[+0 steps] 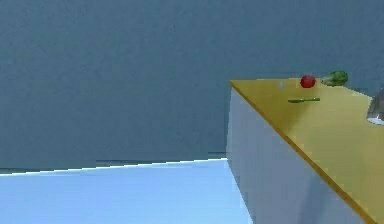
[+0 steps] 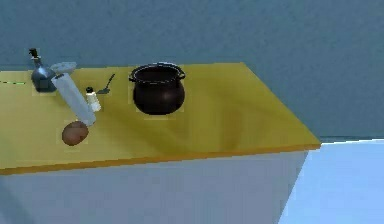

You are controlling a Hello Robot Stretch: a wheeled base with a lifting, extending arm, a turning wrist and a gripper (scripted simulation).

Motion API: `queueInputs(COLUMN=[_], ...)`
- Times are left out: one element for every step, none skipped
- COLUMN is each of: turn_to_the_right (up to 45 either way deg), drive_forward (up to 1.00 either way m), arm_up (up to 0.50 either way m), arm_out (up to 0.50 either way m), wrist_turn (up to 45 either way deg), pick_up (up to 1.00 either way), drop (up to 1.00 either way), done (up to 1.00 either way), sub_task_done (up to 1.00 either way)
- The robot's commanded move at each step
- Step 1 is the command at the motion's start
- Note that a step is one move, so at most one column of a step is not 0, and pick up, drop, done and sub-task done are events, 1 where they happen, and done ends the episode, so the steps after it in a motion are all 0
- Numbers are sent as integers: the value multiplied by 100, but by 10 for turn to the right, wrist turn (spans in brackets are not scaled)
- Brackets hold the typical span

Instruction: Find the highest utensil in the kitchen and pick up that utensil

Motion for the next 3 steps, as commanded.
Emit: queueInputs(turn_to_the_right=[0,0,0], drive_forward=[0,0,0], arm_up=[50,38,0], arm_out=[0,0,48], wrist_turn=[0,0,0], pick_up=[0,0,0], drop=[0,0,0], done=[0,0,0], sub_task_done=[0,0,0])
